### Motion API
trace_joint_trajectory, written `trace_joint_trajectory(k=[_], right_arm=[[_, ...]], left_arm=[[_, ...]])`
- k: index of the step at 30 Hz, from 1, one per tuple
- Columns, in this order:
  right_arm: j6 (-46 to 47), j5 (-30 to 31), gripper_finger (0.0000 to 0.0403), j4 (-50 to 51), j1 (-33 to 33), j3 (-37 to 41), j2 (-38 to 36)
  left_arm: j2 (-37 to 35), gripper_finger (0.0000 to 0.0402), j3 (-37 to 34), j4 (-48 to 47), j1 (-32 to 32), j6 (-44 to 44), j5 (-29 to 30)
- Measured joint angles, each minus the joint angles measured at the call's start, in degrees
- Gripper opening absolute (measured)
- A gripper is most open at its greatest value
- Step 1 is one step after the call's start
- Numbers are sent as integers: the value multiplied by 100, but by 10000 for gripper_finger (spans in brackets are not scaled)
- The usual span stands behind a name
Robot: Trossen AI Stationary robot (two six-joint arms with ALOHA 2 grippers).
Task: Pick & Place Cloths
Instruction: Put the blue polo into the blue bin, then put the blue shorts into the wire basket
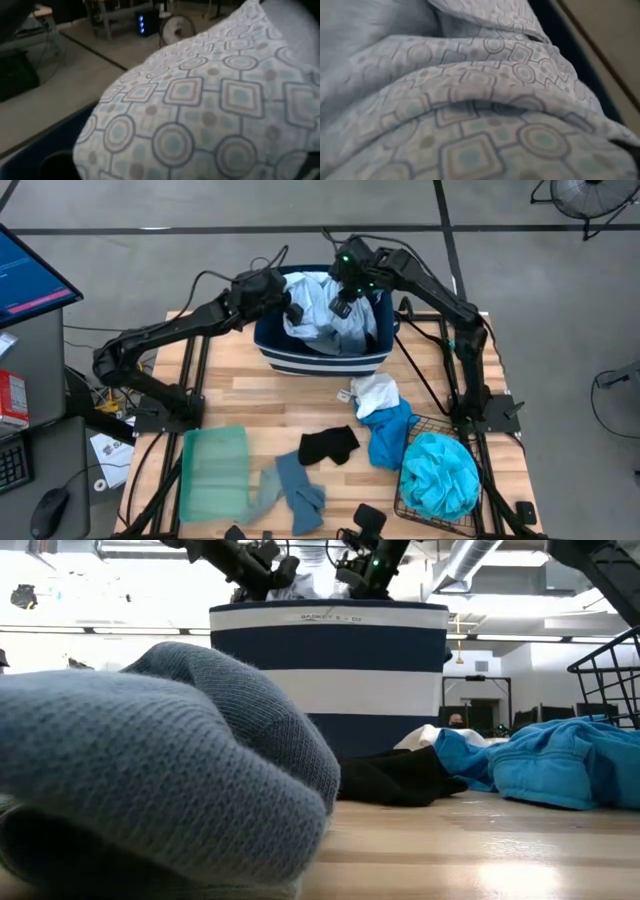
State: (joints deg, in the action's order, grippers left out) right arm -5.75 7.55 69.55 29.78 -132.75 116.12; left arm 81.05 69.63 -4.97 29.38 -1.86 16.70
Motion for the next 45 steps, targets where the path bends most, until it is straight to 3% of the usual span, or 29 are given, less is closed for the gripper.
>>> trace_joint_trajectory(k=[6,9,13,20,24,30,40,45], right_arm=[[-80,-4,45,25,-16,-4,12],[-82,-16,72,236,-6,-4,9],[-198,-99,129,501,-54,-3,9],[-577,-190,262,1266,-156,-2,-33],[-622,-175,304,1799,-173,-2,-67],[-592,-180,313,1966,-197,-2,-266],[-277,-563,310,1628,-249,-2,-958],[109,-970,309,1628,-255,0,-1460]], left_arm=[[27,13,0,-293,119,9,-13],[24,28,0,-291,119,230,-484],[24,78,0,-317,114,299,-837],[-47,193,1,-554,50,303,-1197],[-137,237,2,-1188,18,268,-1209],[-418,252,2,-1774,16,157,-1204],[-1336,253,4,-1812,16,-19,-1121],[-2038,253,4,-1762,15,-580,-1724]])
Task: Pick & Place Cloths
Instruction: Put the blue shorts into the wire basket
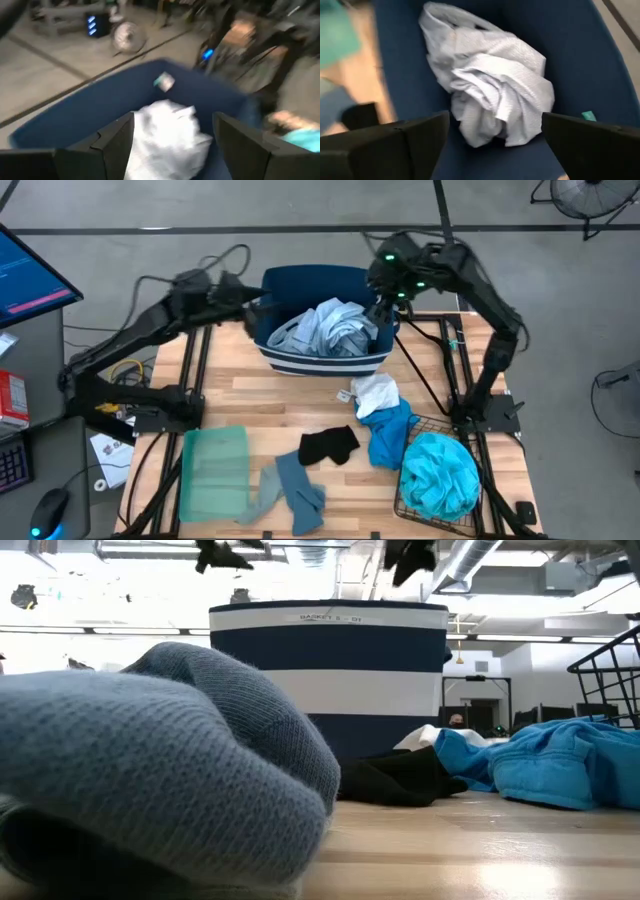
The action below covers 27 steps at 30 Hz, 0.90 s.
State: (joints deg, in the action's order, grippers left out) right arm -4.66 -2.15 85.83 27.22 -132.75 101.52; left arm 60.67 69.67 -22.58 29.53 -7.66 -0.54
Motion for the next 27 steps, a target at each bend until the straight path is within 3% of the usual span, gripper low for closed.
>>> trace_joint_trajectory(k=[9,13,21,27], right_arm=[[899,-98,309,408,-547,-2,-1132],[1424,-15,309,415,-1019,-4,-1490],[2578,1128,309,412,-2441,197,-1658],[3743,1982,309,415,-3643,1769,-1986]], left_arm=[[-1351,253,0,689,-775,-939,-1281],[-1810,253,0,1318,-1386,-1133,-1432],[-2306,236,-84,902,-2225,-1090,-1427],[-2318,208,-645,345,-2639,-1341,-1374]])
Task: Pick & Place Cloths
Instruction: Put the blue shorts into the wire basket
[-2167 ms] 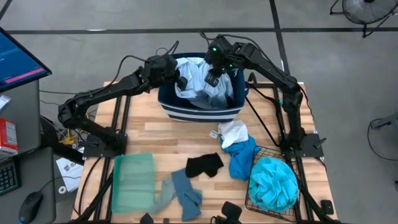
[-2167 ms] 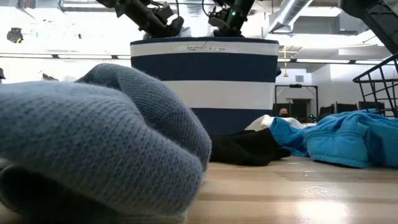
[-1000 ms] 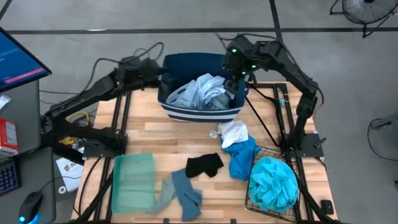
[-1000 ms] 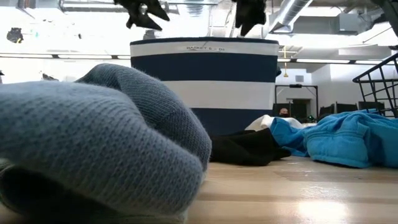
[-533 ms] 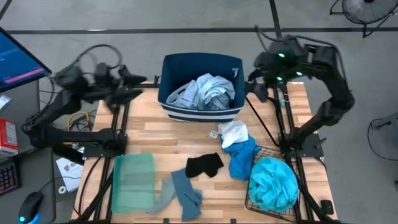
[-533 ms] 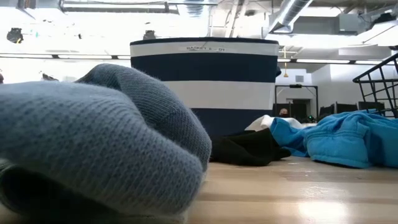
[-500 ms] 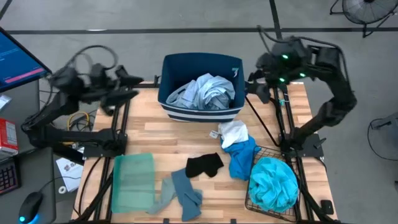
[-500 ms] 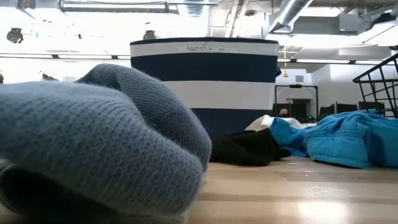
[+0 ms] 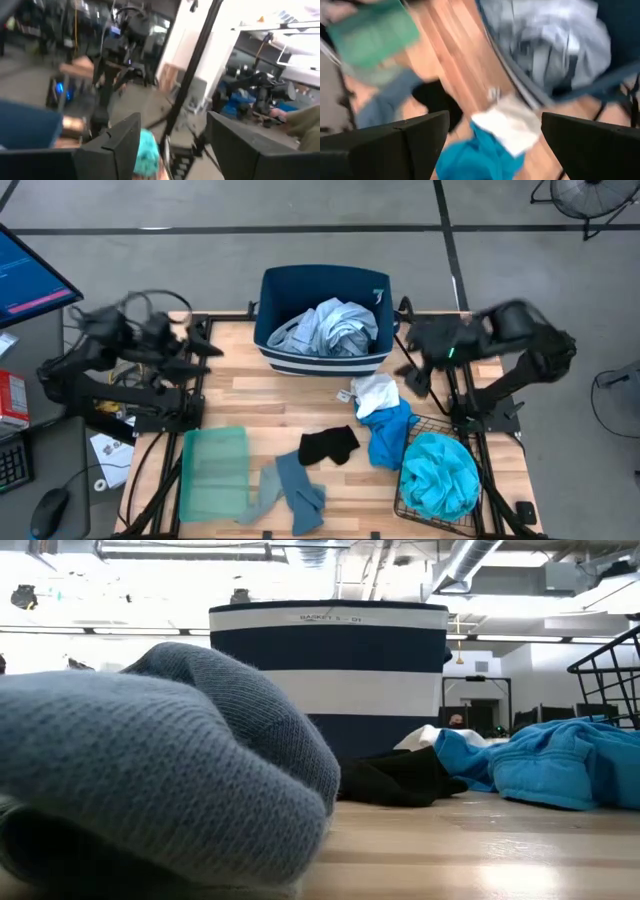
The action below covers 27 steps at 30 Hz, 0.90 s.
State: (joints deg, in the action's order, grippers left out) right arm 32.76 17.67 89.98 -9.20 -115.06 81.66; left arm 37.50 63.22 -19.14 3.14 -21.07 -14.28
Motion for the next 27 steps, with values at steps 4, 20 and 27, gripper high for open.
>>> trace_joint_trajectory(k=[4,20,27], right_arm=[[1012,283,309,-3,-436,1495,-293],[1959,-717,309,-2041,-515,4993,-475],[1186,-1333,309,-3041,110,5459,-442]], left_arm=[[14,193,-599,1,-178,-191,206],[14,168,-2028,93,-361,-925,876],[26,168,-2035,269,-364,-928,875]])
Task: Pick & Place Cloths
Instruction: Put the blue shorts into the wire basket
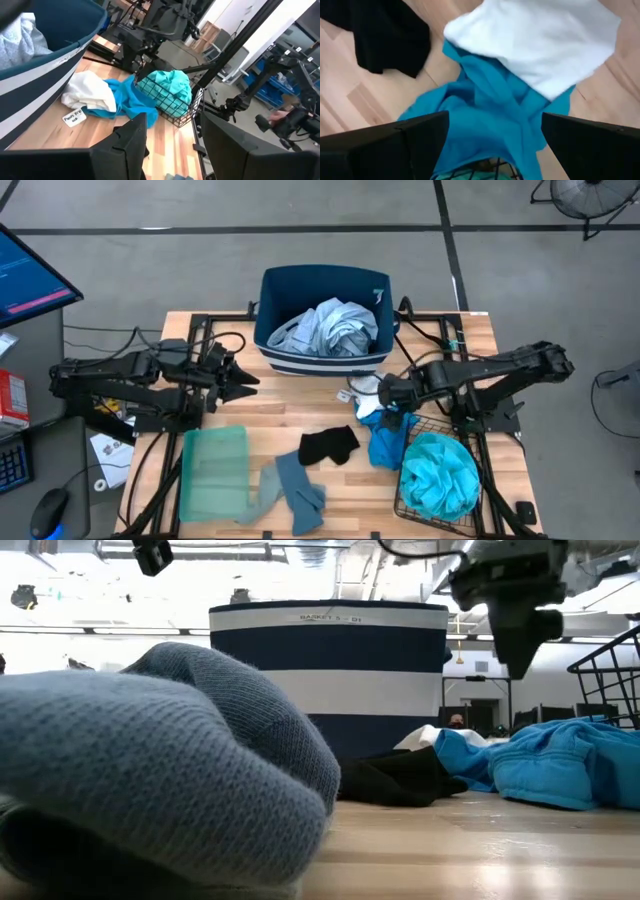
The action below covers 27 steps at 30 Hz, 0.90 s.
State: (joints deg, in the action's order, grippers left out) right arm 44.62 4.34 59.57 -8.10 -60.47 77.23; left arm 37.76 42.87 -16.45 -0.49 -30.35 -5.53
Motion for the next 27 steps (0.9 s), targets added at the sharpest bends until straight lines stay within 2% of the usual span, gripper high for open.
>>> trace_joint_trajectory(k=[7,13,27], right_arm=[[-725,-338,309,-15,337,-7,525],[-1332,-747,309,-50,256,-9,1193],[-1934,-851,300,-101,-28,-11,2042]], left_arm=[[0,168,0,34,0,0,-1],[0,168,0,63,0,-13,-3],[0,168,0,118,2,-15,-3]])
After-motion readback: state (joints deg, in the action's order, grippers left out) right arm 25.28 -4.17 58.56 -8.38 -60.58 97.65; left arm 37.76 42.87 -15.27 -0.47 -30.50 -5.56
